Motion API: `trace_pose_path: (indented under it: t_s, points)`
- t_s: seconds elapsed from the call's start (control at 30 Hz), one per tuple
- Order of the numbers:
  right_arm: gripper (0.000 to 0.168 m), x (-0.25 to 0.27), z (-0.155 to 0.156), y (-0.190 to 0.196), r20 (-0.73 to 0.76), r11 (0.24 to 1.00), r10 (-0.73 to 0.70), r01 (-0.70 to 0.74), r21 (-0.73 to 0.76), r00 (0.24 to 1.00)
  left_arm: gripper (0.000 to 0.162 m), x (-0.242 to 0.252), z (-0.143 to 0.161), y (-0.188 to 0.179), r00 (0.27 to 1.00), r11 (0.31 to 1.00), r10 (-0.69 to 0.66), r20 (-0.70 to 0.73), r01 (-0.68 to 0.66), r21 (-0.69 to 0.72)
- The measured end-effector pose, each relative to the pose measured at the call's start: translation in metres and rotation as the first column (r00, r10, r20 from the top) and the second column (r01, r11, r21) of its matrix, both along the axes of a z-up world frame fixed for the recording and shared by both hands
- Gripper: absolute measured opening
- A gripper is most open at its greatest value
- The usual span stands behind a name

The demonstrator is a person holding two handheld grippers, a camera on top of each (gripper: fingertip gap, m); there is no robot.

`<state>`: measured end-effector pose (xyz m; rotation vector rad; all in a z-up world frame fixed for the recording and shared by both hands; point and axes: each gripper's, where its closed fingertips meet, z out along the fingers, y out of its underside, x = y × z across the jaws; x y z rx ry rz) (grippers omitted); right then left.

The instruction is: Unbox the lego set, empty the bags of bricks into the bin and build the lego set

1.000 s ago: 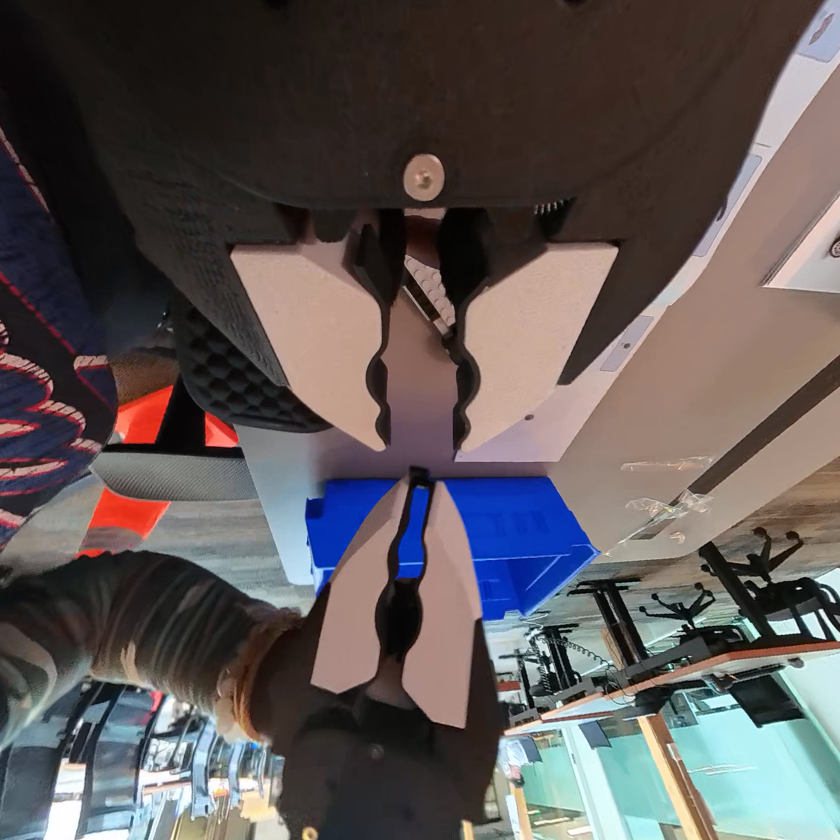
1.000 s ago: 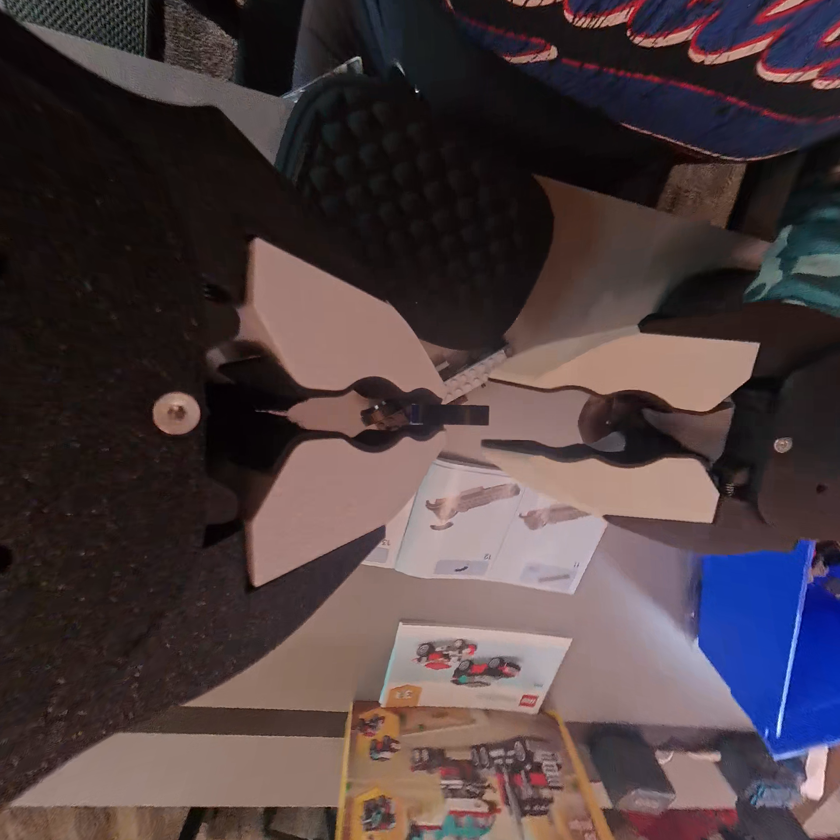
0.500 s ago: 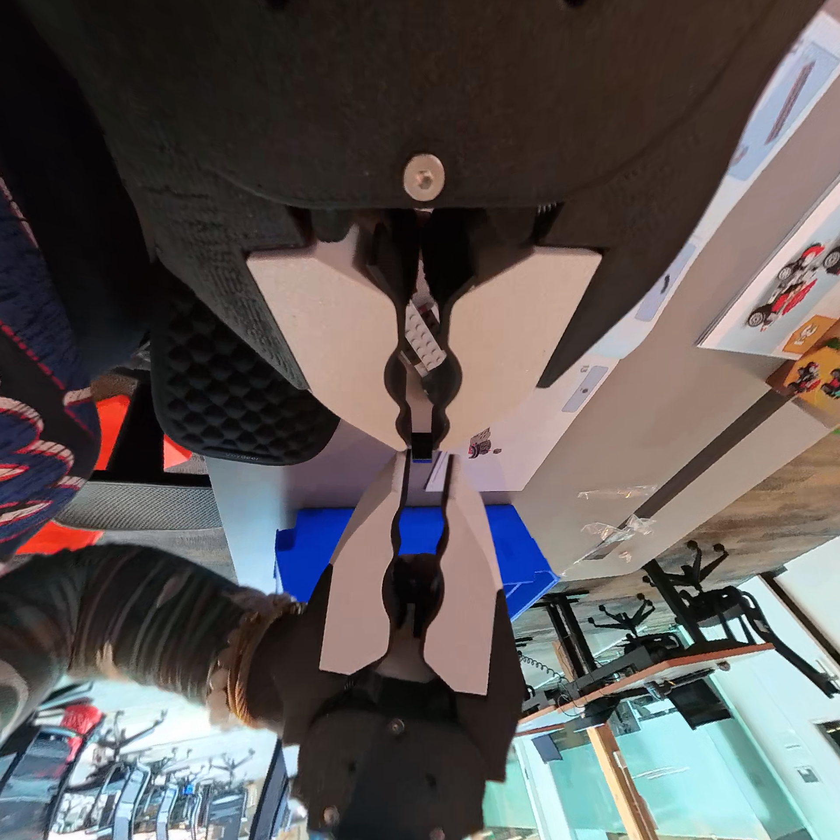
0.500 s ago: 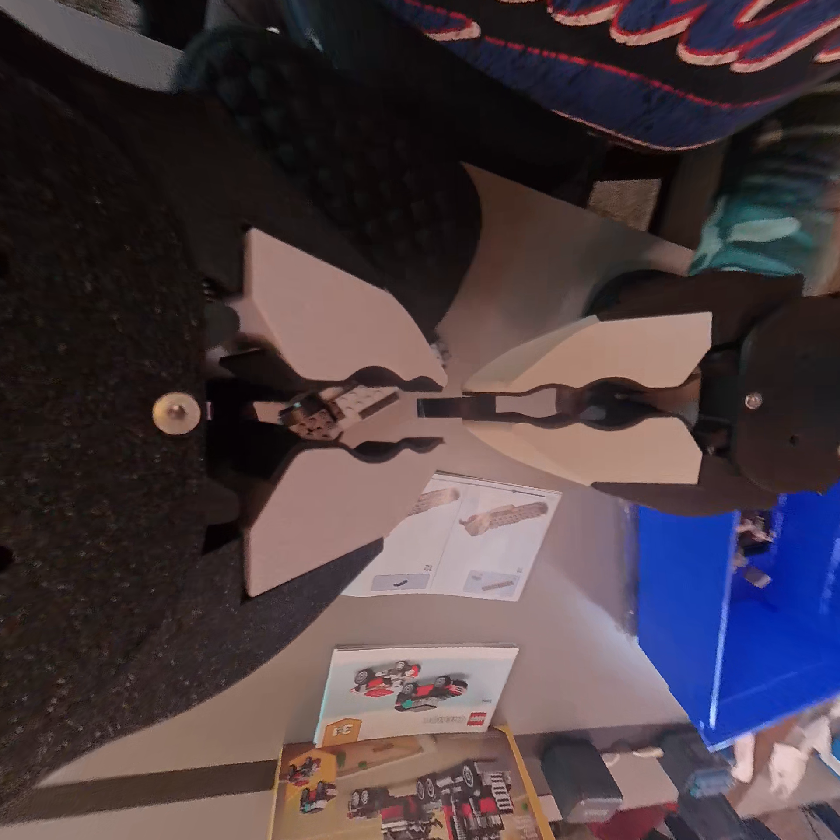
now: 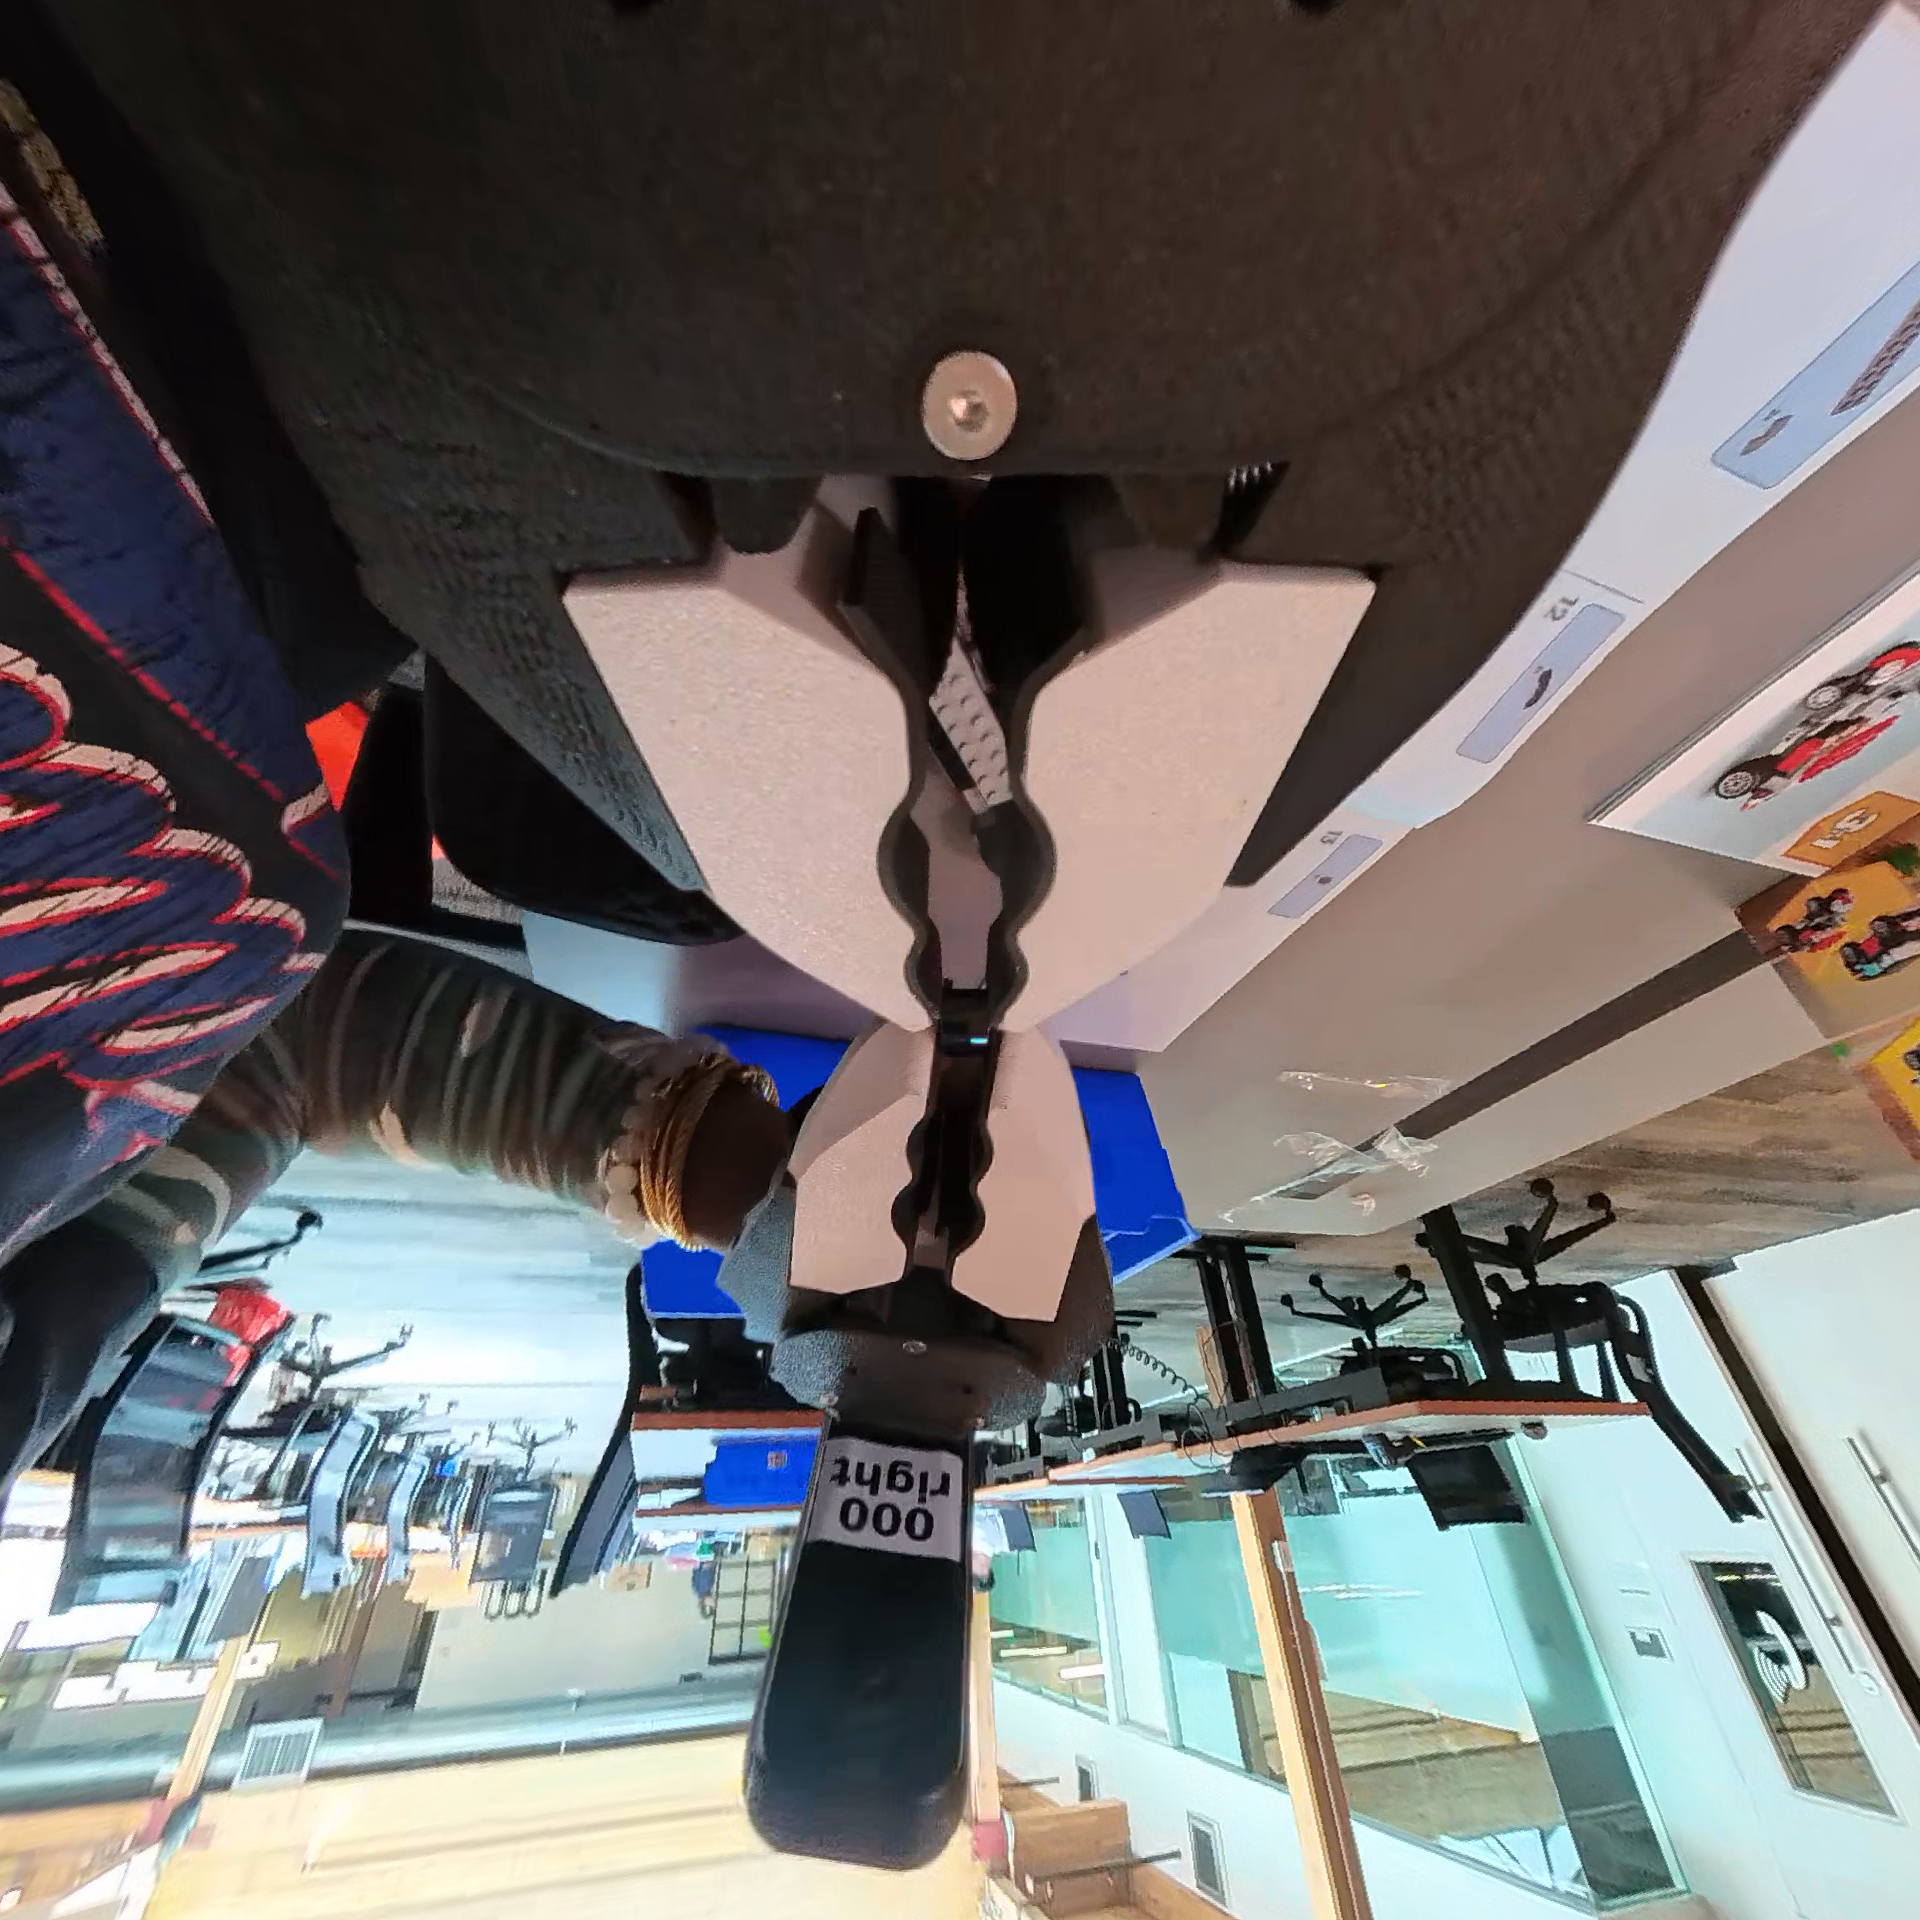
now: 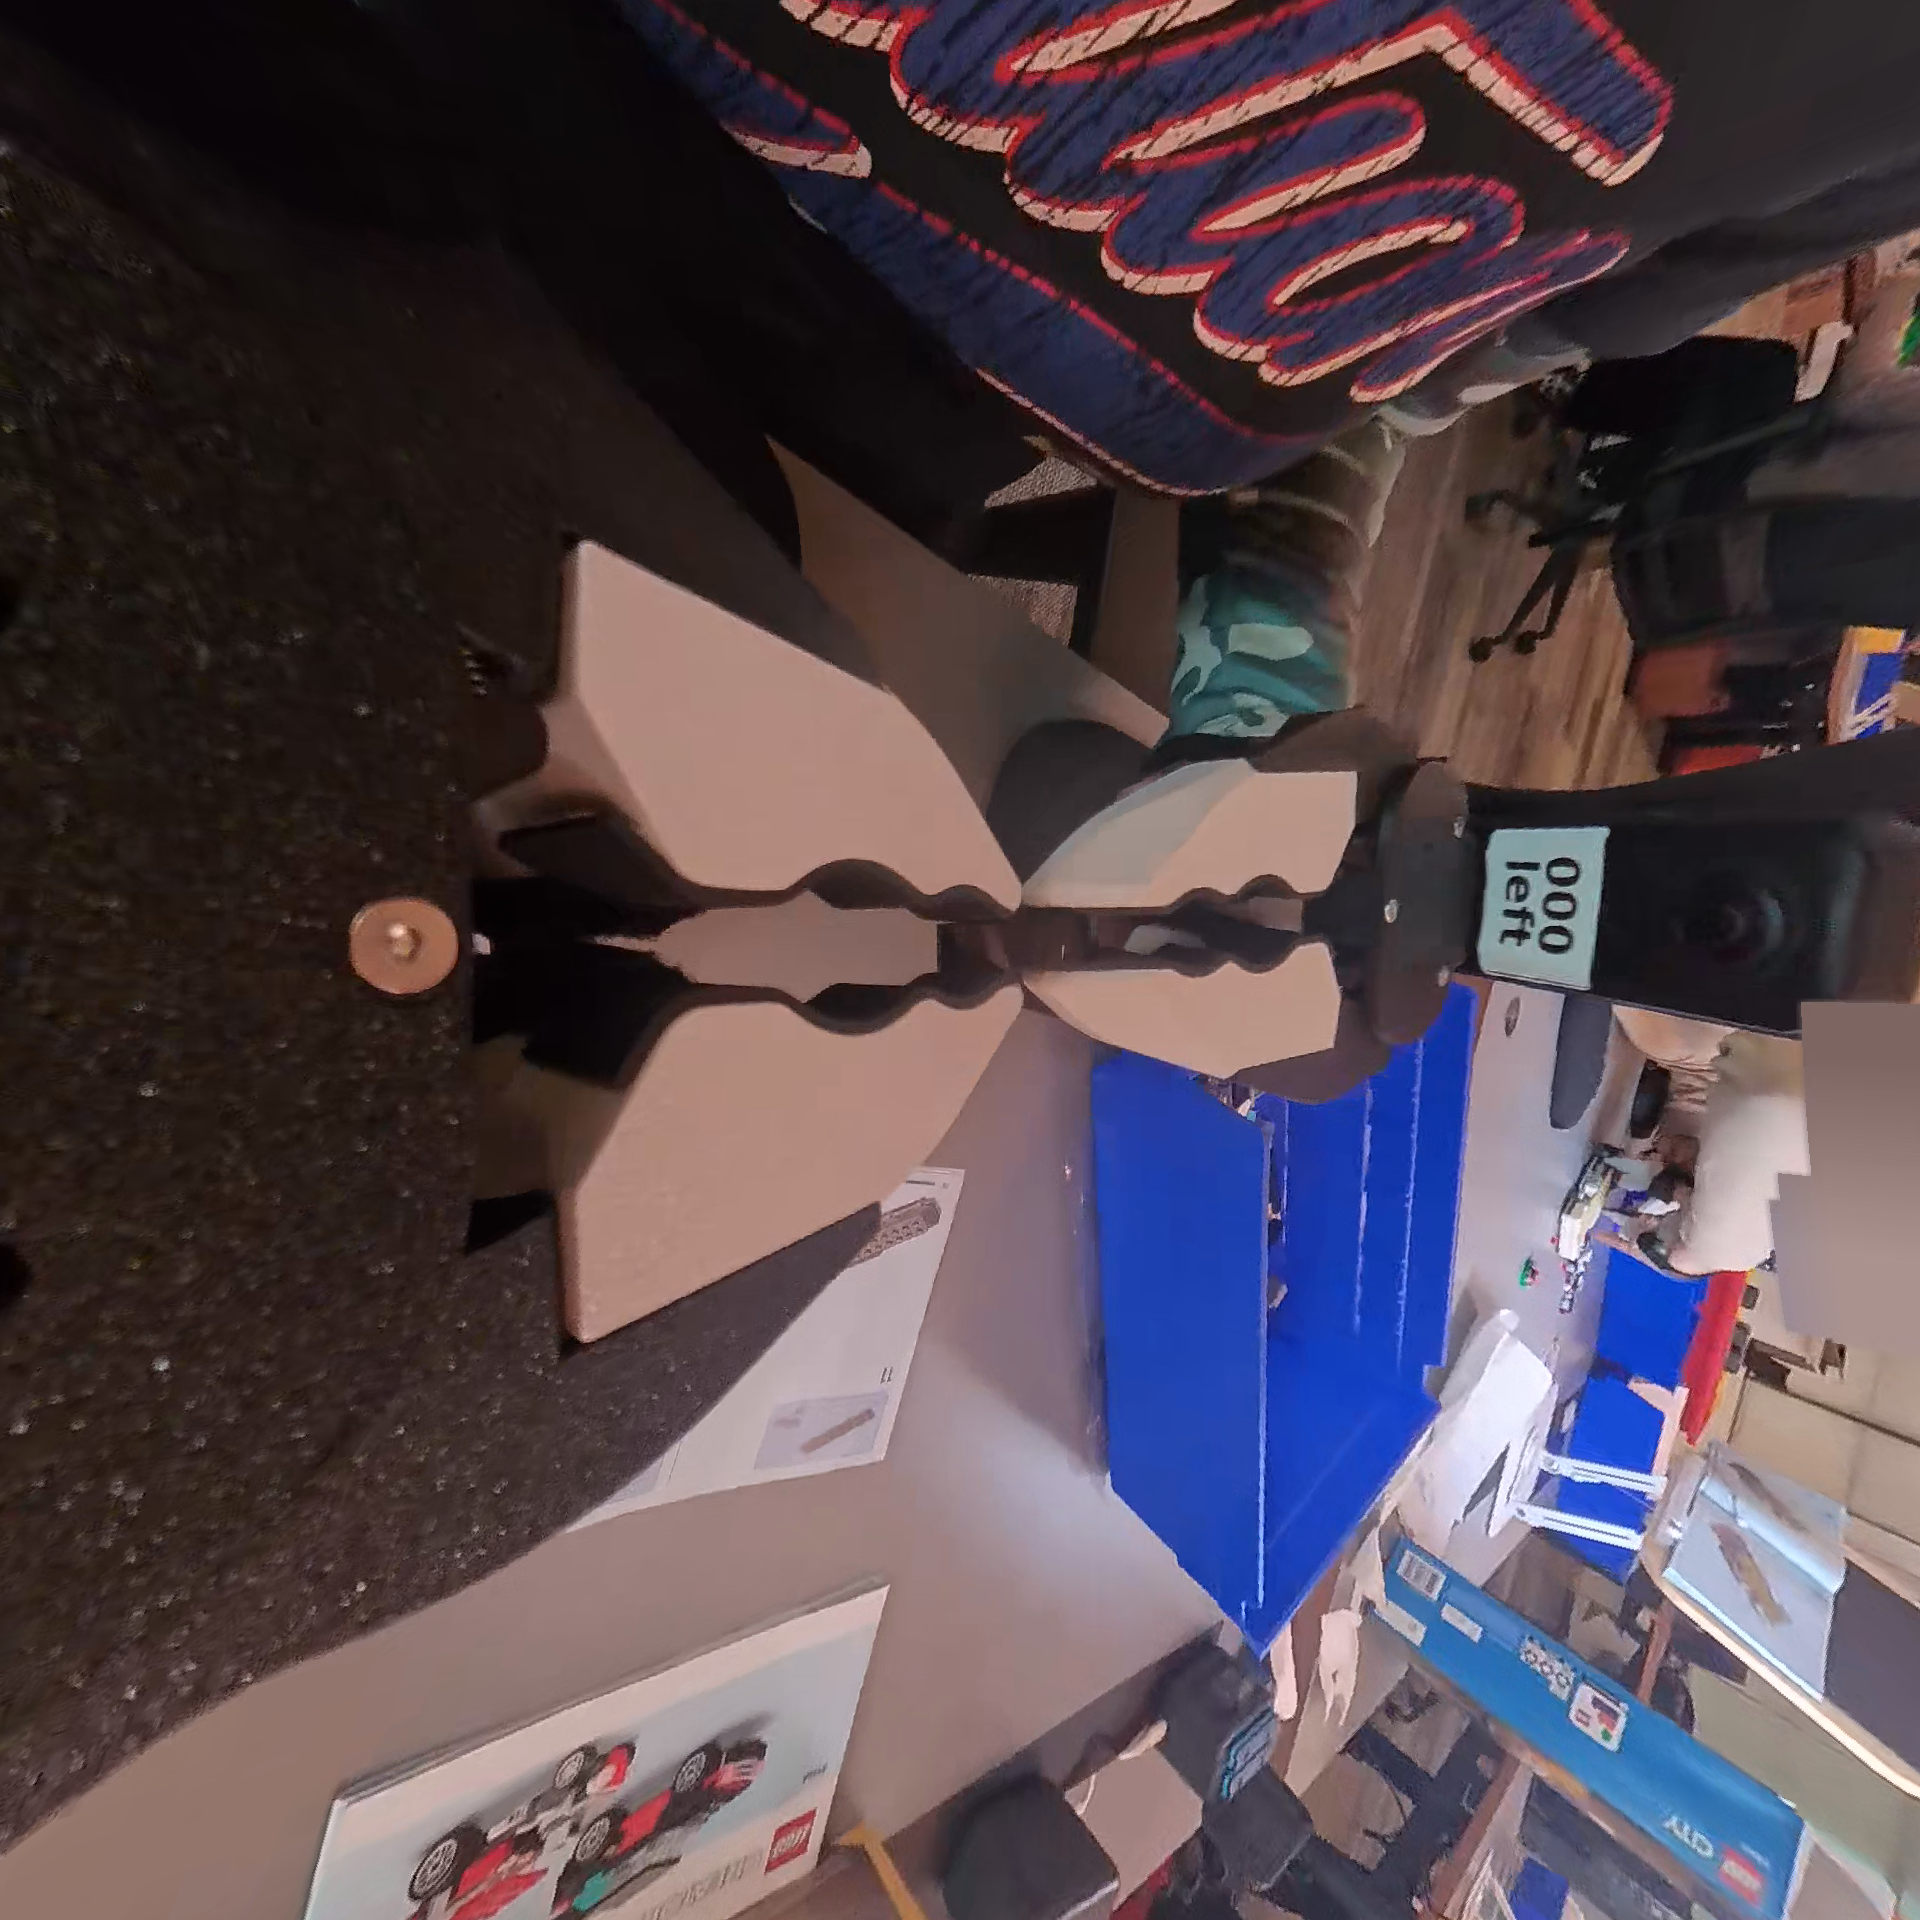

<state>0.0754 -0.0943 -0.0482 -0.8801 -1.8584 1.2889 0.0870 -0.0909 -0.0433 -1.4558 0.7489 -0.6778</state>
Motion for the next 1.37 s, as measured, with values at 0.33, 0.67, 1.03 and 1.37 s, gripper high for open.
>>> trace_pose_path:
  t_s: [0.33,0.67,1.03,1.37]
  points:
    - [0.017,0.013,0.011,0.013,-0.028,0.994,0.002,-0.005,-0.111,1.0,0.008,0.0,0.006,0.005,0.99,0.999,-0.031,0.139,0.034,-0.018]
    - [0.008,0.017,0.005,0.014,-0.032,0.993,0.02,-0.024,-0.115,0.999,0.008,0.007,0.0,0.01,0.994,0.999,-0.025,0.108,0.029,-0.04]
    - [0.008,0.05,-0.006,0.067,-0.117,0.936,-0.291,0.257,-0.239,0.95,0.04,0.022,-0.132,0.023,0.867,0.875,-0.074,-0.494,-0.18,-0.448]
    - [0.008,0.051,-0.049,0.059,0.046,0.953,-0.236,0.24,-0.185,0.971,0.027,-0.028,-0.143,0.004,0.599,0.905,-0.391,-0.699,0.109,-0.412]
